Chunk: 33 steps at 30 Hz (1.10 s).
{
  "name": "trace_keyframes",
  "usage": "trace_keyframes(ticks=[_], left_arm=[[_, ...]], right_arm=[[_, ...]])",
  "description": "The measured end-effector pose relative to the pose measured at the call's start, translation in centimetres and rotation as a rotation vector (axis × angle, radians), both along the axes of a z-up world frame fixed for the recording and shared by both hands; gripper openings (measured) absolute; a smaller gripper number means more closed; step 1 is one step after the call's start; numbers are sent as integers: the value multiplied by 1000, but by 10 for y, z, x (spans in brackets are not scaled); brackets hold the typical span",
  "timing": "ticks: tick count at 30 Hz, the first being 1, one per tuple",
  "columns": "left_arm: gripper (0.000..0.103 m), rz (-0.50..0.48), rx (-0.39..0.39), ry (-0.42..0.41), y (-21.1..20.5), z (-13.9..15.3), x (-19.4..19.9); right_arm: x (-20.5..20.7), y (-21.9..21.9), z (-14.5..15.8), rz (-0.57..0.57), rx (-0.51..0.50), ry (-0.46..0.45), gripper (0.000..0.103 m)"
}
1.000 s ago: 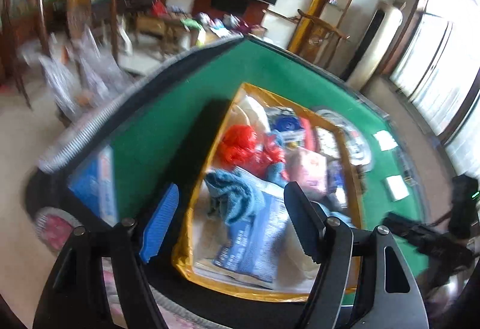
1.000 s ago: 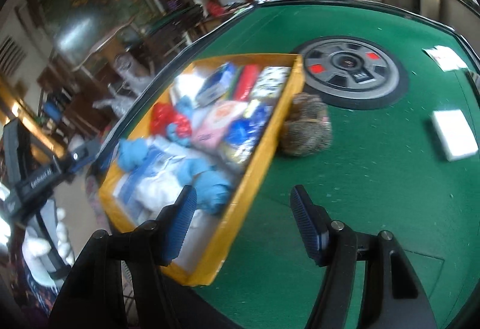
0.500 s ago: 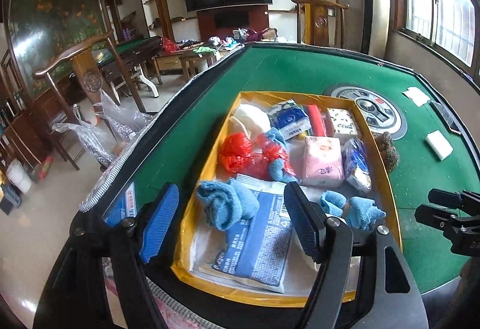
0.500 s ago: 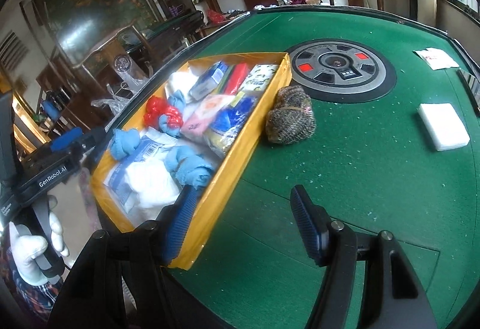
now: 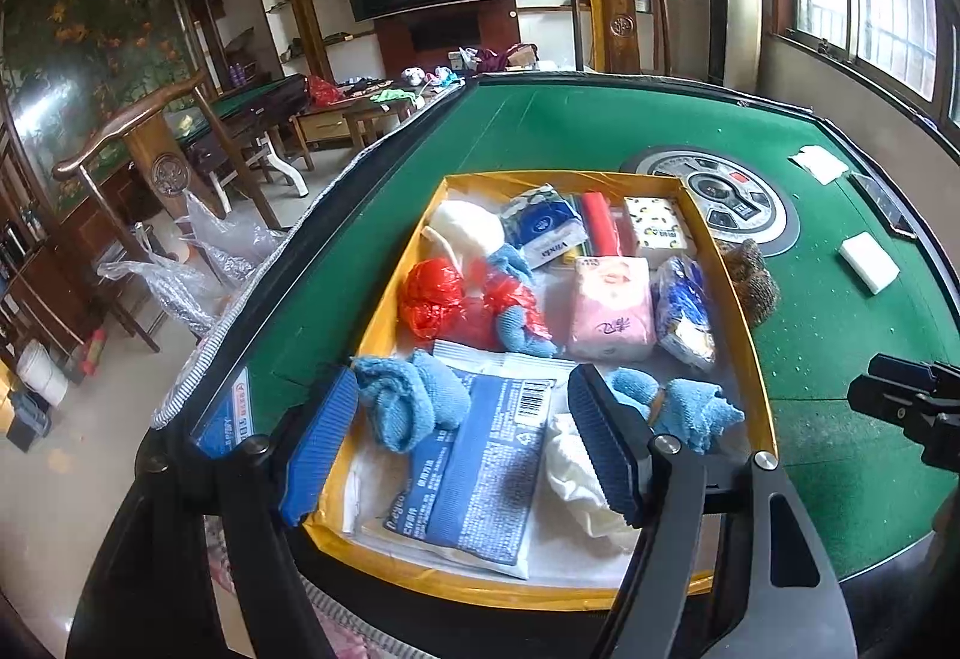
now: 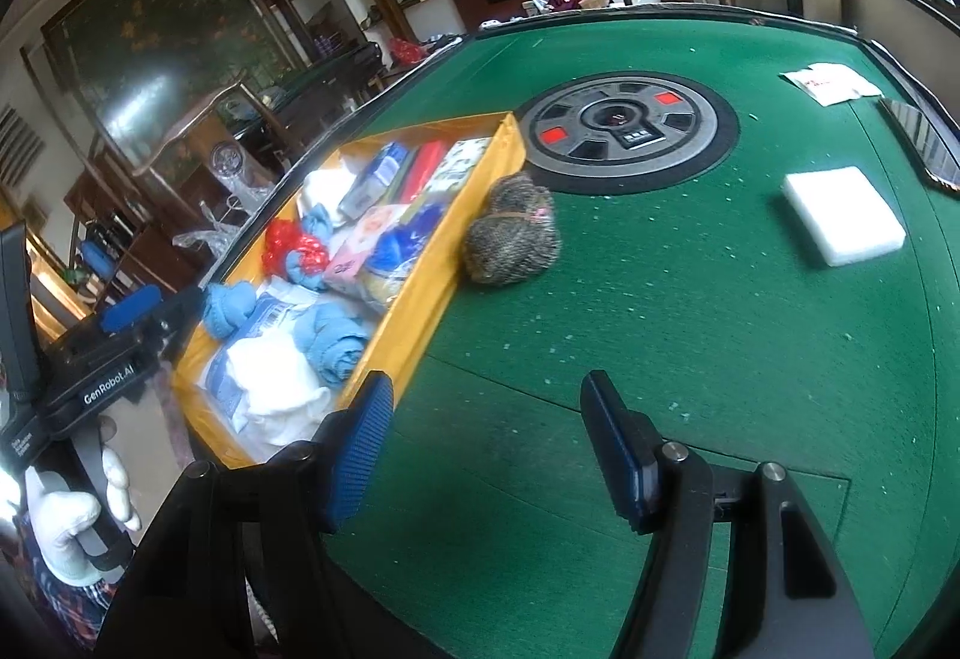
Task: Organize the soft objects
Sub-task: 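Move the right tool to the brown knitted glove and grasp it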
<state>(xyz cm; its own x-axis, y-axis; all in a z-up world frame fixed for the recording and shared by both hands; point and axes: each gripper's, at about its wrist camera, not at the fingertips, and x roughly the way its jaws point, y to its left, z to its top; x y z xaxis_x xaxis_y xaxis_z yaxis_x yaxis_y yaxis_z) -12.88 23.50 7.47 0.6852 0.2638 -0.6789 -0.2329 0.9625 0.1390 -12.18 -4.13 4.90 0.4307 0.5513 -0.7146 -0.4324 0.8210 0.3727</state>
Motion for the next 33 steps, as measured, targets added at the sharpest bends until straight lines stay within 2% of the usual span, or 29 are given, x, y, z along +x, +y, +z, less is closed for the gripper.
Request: trace_keyframes(ticks=[11, 14, 17, 22, 26, 28, 30, 33], left_arm=[[73, -41, 2, 8, -20, 0, 2], [73, -93, -27, -9, -30, 6, 3], [73, -145, -71, -11, -40, 9, 4], [73, -206, -111, 11, -57, 5, 12], [73, -225, -150, 41, -64, -1, 18], [73, -225, -157, 48, -64, -5, 17], [73, -223, -161, 50, -63, -6, 16], [73, -211, -177, 56, -56, -9, 18]], right_arm=[[7, -32, -2, -58, 13, 8, 60], [20, -62, 4, -140, -9, -23, 60], [42, -99, 4, -241, -14, -13, 60], [81, -169, -5, -416, -10, 50, 60], [105, -190, -17, -463, 10, 120, 60], [113, -193, -21, -481, 28, 155, 60], [115, -179, -16, -472, -2, 126, 60], [110, -129, -1, -312, 1, 55, 60]])
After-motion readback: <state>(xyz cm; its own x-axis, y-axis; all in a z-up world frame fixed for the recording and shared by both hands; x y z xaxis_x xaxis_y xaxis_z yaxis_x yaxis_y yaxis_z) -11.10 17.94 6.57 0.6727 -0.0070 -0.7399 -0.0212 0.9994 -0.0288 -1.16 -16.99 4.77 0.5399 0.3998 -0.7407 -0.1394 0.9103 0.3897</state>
